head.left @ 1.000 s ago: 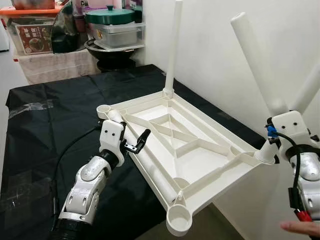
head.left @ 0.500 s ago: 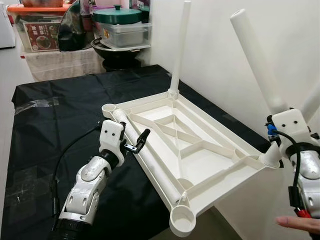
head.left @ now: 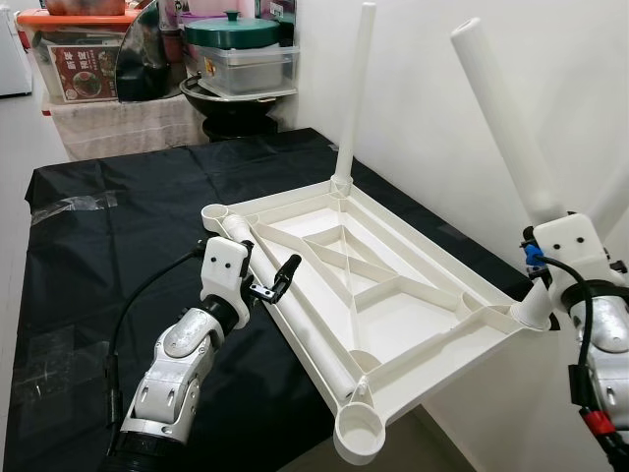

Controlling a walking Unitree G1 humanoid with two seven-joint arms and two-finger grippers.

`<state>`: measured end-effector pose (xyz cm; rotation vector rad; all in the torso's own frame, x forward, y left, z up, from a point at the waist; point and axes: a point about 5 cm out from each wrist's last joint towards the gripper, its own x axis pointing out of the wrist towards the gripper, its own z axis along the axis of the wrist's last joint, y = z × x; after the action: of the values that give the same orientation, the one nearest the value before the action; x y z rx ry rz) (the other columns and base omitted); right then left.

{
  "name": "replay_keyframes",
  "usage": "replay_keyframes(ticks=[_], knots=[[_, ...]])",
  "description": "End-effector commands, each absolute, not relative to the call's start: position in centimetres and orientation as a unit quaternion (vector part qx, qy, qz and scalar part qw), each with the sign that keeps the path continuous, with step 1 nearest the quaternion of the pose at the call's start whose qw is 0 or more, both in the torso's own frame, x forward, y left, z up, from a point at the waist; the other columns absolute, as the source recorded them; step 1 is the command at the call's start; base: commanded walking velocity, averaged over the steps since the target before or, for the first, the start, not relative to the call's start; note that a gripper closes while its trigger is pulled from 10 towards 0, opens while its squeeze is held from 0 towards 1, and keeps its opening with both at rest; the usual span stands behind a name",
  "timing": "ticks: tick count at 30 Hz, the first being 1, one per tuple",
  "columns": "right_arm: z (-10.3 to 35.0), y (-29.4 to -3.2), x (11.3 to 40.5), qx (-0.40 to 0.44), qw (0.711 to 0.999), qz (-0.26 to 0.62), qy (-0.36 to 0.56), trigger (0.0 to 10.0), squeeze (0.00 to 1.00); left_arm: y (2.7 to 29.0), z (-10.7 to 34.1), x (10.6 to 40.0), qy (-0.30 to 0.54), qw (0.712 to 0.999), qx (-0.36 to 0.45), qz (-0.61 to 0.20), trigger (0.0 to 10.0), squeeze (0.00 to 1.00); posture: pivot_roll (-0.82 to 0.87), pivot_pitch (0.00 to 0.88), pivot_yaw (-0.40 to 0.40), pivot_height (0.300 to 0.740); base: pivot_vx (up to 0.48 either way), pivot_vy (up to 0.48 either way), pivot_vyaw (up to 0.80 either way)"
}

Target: Building children table

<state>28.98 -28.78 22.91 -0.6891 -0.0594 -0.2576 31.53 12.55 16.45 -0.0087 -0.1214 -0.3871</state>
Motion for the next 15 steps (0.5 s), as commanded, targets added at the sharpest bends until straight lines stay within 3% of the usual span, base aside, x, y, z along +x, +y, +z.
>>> replay_keyframes(ticks=[1,15], knots=[[22.8,-28.7,28.7,-0.338,0.932,-0.127,-0.029,10.0,0.00,12.3,16.3,31.3,-0.055,0.979,-0.004,-0.196,10.0,0.00,0.00,0.000,-0.079,0.740,0.000,0.000,0.00],[23.0,-27.0,29.3,-0.319,0.941,-0.101,-0.055,10.0,0.00,12.1,16.5,31.4,-0.055,0.978,-0.006,-0.201,10.0,0.00,0.00,0.000,-0.076,0.740,0.000,0.000,0.00]])
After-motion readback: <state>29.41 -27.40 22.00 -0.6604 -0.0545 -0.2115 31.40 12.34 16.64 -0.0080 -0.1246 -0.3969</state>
